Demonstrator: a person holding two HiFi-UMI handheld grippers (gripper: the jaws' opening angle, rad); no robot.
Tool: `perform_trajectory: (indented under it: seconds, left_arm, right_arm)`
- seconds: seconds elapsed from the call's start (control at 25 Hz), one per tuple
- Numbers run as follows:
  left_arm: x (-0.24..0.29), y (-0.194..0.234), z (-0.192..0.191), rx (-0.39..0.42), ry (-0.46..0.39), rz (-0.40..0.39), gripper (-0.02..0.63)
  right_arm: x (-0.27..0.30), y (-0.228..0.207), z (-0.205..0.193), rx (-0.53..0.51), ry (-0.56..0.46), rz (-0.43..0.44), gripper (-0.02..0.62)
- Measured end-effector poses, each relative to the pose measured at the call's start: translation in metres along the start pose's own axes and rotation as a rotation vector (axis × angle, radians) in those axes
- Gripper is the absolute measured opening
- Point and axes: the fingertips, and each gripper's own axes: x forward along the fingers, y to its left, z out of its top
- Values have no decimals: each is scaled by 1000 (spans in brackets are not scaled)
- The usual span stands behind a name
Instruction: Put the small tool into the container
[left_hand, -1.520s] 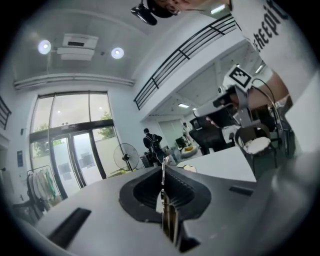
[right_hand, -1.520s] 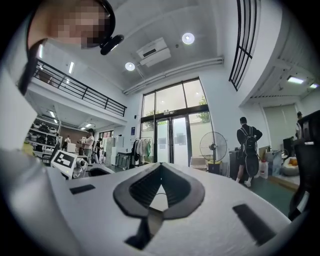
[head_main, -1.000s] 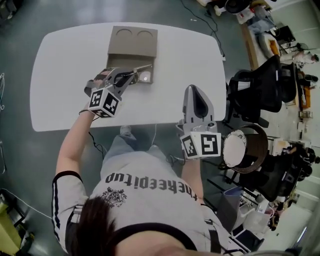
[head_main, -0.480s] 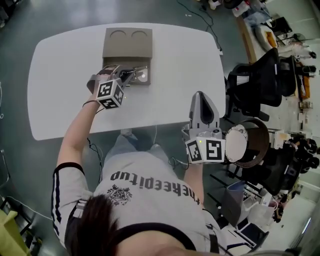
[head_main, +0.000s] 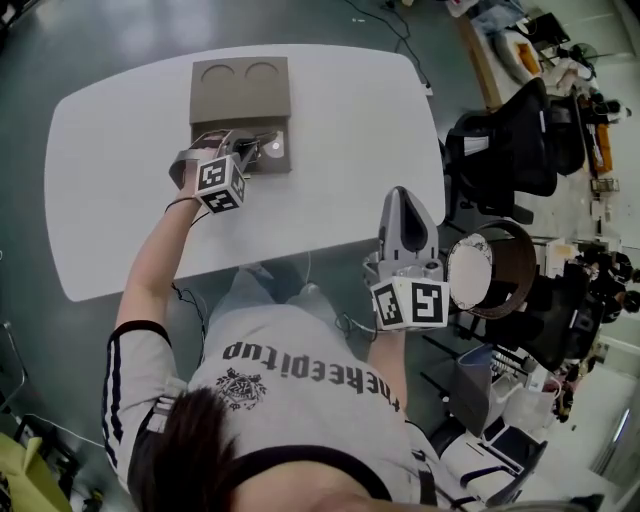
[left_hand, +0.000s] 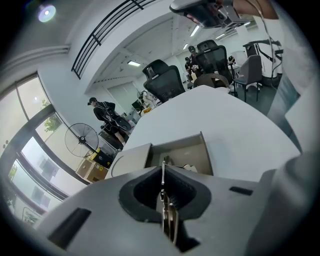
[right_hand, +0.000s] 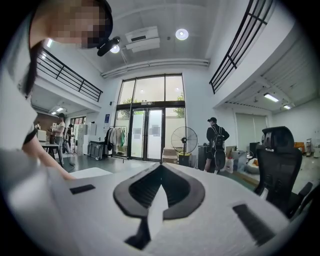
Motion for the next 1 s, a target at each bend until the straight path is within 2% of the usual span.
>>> perform_trajectory:
  seconds: [0.12,0.32,0.52,0.6,0.68,0.72,0.88,1.0]
  left_arm:
    - [9,1,-4,15,22,-2,14]
    - [19,-5,-11,120,46,-7,15]
    - [20,-11,-10,105,43,-58,15]
    - [15,-11,-6,79,25,-70,33]
    - [8,-12,-1,28,-2,-95,125]
    - [5,-12,3,-1,-17,-108,139]
    - [-13,-11,13,-104,-72,-133,153]
    - [-30,-2,18,-212,-125,-110,152]
  right_arm:
    - [-2,-3,1,-14,13,-18,2]
    - [0,1,-3,-32,35,-22,2]
    - [7,12,0,-57,50,-5,2]
    - [9,17,1,-63,52,7,2]
    - [12,23,3,-67,51,22,2]
    - [14,26,4,-68,49,30,2]
    - [19,38,9,-73,38,67,2]
    - [23,49,13,-84,31,106,2]
